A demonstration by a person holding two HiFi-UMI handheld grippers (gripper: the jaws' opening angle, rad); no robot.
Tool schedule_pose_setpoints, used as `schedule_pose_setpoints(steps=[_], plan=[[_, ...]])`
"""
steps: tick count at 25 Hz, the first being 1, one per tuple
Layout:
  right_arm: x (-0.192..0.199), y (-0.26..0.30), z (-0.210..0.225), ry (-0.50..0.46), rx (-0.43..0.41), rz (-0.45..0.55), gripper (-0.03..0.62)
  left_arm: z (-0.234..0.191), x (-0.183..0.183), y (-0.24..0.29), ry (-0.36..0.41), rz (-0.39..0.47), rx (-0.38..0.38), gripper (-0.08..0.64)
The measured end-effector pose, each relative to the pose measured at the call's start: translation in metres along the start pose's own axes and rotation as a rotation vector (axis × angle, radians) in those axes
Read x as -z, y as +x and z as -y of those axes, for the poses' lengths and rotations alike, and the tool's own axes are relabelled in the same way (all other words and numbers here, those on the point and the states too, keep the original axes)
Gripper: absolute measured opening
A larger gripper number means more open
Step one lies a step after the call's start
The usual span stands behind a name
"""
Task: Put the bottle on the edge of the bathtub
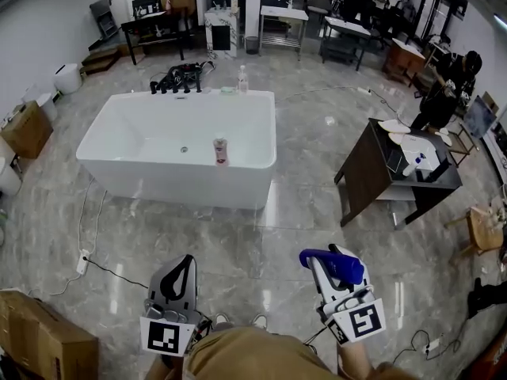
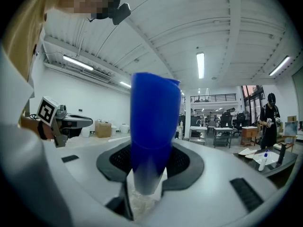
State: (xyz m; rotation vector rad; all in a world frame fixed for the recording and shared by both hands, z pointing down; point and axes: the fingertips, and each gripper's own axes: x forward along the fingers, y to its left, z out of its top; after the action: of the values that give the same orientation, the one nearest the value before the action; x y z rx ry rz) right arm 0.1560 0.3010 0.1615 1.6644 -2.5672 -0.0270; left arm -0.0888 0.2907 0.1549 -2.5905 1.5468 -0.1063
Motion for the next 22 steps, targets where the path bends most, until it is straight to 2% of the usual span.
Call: schedule_pose_setpoints(steps=[3,13,17,22], plan=[[0.005,-0.004,0.010,0.009,-0.027,0.009,0.158,0.012,0.005,-0.002,-0.004,-0.032,-0.035,0.006],[0.022,-0.012,0.030,0.037,-0.085,0.014,0.158,0.037,0.006,-0.007,0.019,-0.055,-0.103,0.006],[0.027,-0.014,0.034,0.043,-0.090,0.015,0.158,0.041,0.003,-0.002,0.045,-0.025,-0.108,0.006],[0.031,-0.012,0.040,0.048,-0.069,0.010,0.158,0.041,0.012,0.005,0.027,-0.052,-0.091,0.006]])
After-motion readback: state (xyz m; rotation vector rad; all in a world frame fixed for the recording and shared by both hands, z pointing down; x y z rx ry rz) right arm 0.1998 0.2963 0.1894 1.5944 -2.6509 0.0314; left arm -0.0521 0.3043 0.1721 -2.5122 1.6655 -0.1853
